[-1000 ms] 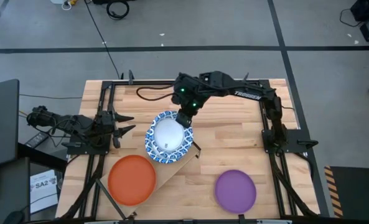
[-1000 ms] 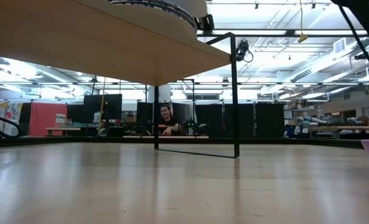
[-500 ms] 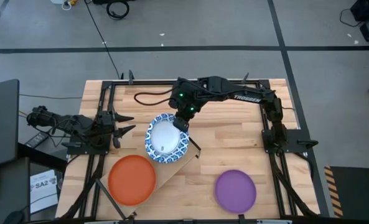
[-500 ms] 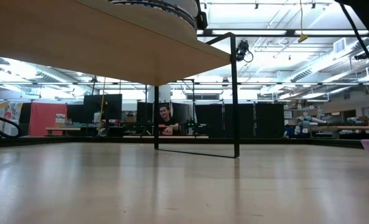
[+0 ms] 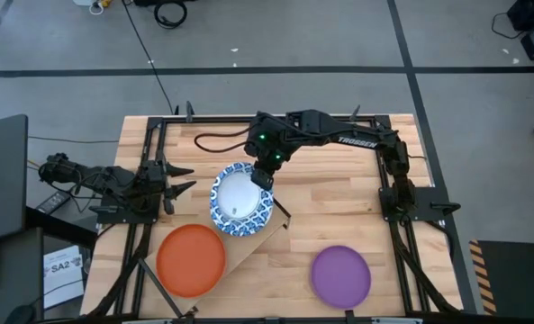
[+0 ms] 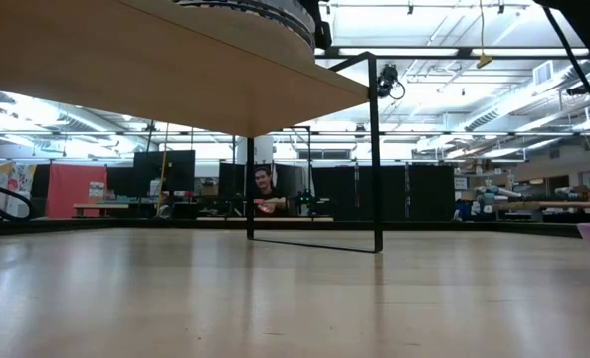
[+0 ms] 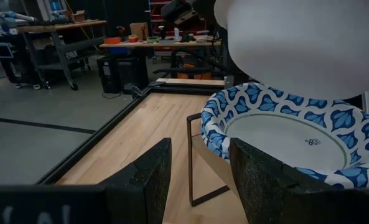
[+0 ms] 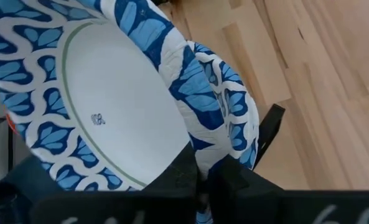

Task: Place and stack plates onto a shelf
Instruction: Stack the white bowl on top of the other white bowl on the shelf

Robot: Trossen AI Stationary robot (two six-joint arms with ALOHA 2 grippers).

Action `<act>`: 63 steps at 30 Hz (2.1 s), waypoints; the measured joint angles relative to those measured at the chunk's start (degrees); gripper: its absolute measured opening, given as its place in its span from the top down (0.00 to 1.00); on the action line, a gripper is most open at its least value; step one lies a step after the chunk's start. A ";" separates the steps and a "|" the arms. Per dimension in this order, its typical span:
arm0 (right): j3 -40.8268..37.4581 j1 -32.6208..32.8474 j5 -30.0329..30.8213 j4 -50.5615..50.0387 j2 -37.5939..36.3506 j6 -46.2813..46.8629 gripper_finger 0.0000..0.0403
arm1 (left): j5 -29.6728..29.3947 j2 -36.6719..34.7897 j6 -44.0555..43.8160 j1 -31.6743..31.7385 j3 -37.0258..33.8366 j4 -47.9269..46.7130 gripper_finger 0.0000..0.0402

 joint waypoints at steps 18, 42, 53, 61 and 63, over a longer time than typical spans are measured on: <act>0.00 -0.11 0.01 -1.63 0.00 0.18 0.65 | -0.02 0.00 0.00 0.01 0.00 -0.01 0.58; 0.83 -3.82 7.80 -7.97 -0.26 -6.37 0.46 | 0.00 0.00 -0.02 0.01 0.00 -0.05 0.58; 0.24 -3.32 8.16 -1.03 -0.26 -9.42 0.46 | 0.00 0.00 -0.03 0.02 0.00 -0.05 0.58; -2.78 -3.23 7.12 0.48 -0.07 -9.24 0.46 | -0.02 0.00 -0.02 0.01 0.00 -0.17 0.58; -3.91 -3.03 7.08 0.47 -0.07 -9.05 0.46 | -0.02 0.00 -0.03 0.01 0.00 -0.27 0.58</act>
